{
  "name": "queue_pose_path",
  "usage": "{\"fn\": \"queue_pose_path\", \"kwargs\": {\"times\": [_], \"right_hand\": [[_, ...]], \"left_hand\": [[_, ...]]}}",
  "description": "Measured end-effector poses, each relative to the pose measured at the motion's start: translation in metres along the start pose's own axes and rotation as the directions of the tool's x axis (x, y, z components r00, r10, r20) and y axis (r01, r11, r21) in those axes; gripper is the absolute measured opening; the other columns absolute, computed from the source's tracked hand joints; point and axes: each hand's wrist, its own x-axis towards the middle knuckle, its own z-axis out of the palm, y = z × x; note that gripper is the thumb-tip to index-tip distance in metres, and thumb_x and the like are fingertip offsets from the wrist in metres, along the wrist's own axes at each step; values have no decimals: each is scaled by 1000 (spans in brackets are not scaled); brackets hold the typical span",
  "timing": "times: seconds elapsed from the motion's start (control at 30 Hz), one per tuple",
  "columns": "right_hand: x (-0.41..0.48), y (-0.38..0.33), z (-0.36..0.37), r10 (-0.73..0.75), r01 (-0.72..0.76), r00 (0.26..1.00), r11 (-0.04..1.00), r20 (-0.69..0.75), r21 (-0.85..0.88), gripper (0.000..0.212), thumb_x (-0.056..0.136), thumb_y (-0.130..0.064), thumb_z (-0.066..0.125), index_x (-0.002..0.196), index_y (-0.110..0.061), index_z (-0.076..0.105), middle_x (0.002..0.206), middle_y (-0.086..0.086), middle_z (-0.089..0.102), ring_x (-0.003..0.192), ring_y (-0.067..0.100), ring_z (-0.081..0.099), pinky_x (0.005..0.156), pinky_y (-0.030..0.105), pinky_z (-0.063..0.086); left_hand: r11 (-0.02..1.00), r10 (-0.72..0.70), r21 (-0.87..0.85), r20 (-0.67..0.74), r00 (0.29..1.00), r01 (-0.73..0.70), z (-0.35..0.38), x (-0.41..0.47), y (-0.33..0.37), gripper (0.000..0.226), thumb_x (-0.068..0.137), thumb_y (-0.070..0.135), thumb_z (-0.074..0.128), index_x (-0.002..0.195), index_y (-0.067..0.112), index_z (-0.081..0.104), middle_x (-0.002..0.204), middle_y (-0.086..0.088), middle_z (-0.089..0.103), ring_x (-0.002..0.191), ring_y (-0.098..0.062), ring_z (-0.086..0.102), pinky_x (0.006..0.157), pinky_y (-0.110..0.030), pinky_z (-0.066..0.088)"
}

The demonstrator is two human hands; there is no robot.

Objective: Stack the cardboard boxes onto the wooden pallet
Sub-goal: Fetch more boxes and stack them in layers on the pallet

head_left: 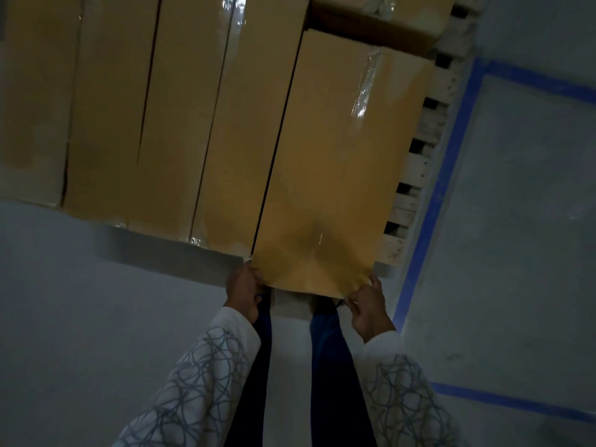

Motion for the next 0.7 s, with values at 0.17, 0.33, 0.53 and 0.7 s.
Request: {"fn": "queue_pose_path", "kwargs": {"times": [0.17, 0.33, 0.53, 0.7], "right_hand": [[4, -16, 0, 21, -21, 1000, 1000, 21, -8, 81, 94, 20, 34, 152, -36, 44, 125, 6, 59, 79, 19, 51, 64, 29, 45], [6, -26, 5, 25, -25, 999, 1000, 26, -6, 78, 96, 19, 30, 150, -35, 46, 101, -1, 56, 76, 18, 49, 63, 29, 43], [4, -36, 12, -9, 9, 1000, 1000, 7, 13, 78, 95, 17, 31, 151, -34, 46, 106, 4, 60, 73, 20, 47, 57, 30, 37], [-4, -36, 13, -19, 18, 1000, 1000, 22, 21, 77, 94, 16, 32, 151, -35, 45, 104, 4, 61, 72, 19, 47, 58, 30, 39]], "left_hand": [[998, -27, -60, 26, 999, 29, 10, -5, 14, 28, 96, 8, 46, 69, 14, 53, 75, -6, 56, 51, -15, 47, 48, -24, 36], [980, -69, -182, 46, 997, 76, 9, -7, 21, 26, 94, 5, 43, 71, 15, 49, 70, -1, 51, 47, -14, 36, 33, -15, 24], [931, -113, -335, 122, 986, 148, 6, -12, 35, 24, 93, 20, 49, 71, 21, 42, 56, 2, 46, 50, -15, 39, 58, -27, 30], [866, -154, -464, 113, 982, 189, -1, -3, 35, 19, 96, 34, 51, 93, 15, 49, 69, -3, 41, 65, -20, 46, 87, -31, 43]]}}
